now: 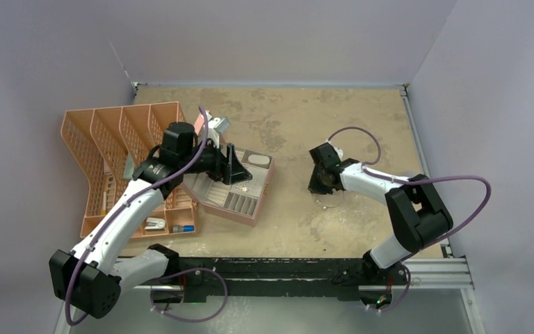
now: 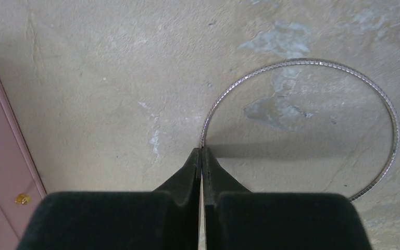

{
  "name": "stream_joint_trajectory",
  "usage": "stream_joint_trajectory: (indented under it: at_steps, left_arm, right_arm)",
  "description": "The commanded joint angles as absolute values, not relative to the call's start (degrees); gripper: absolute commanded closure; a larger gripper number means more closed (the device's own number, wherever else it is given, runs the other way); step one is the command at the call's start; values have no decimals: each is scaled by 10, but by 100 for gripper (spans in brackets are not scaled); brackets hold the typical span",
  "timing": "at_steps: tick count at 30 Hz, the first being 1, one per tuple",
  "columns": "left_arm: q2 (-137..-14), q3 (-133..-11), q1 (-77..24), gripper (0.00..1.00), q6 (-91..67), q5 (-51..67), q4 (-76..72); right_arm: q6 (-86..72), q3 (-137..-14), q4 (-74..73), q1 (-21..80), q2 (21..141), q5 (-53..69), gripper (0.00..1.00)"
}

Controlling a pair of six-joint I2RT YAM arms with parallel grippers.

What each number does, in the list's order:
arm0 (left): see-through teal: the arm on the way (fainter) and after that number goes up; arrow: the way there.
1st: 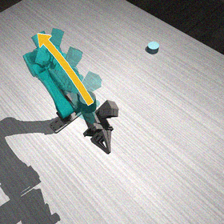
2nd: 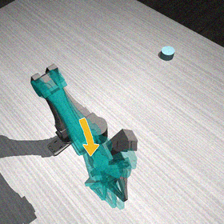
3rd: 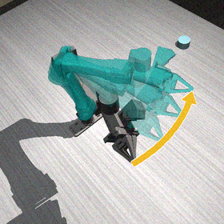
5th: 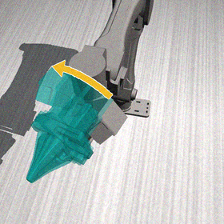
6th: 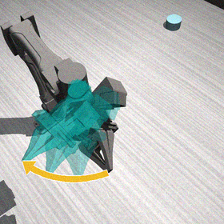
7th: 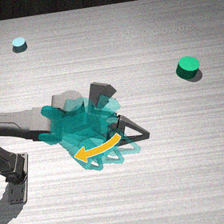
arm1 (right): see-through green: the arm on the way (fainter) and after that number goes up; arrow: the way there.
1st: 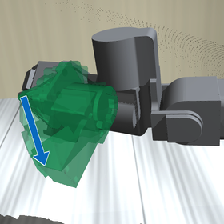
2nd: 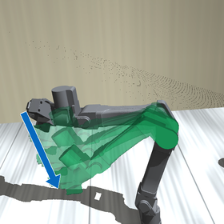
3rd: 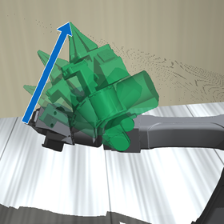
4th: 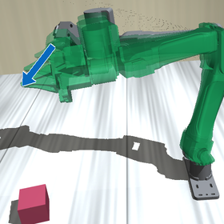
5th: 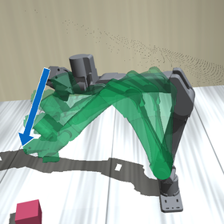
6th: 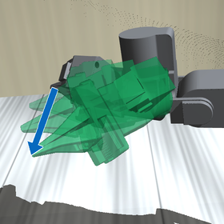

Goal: Organize the mixed jewelry

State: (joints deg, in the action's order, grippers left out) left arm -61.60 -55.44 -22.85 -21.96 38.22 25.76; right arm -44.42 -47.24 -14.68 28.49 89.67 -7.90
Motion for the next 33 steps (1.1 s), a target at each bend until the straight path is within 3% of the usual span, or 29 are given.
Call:
stream_joint_trajectory:
  at_steps: [1, 14, 17, 19, 21, 27, 33]
  left_arm:
    - [-622, -551, -226, 30, -227, 382, 229]
    - [-645, -536, -227, 34, -332, 415, 181]
    - [-649, -539, -228, 34, -346, 418, 173]
    - [-648, -539, -229, 34, -349, 411, 172]
    - [-647, -539, -230, 34, -350, 405, 172]
    - [-648, -536, -231, 35, -348, 398, 178]
    - [-653, -536, -231, 34, -344, 395, 183]
  right_arm:
    - [-434, -497, -169, 306, 889, -113, 100]
    - [-434, -442, -65, 337, 736, -126, 100]
    - [-439, -458, -113, 337, 748, -145, 100]
    - [-452, -473, -174, 338, 771, -163, 81]
    - [-462, -474, -218, 338, 788, -168, 69]
    - [-447, -466, -224, 339, 806, -162, 53]
    - [-408, -460, -166, 341, 834, -139, 48]
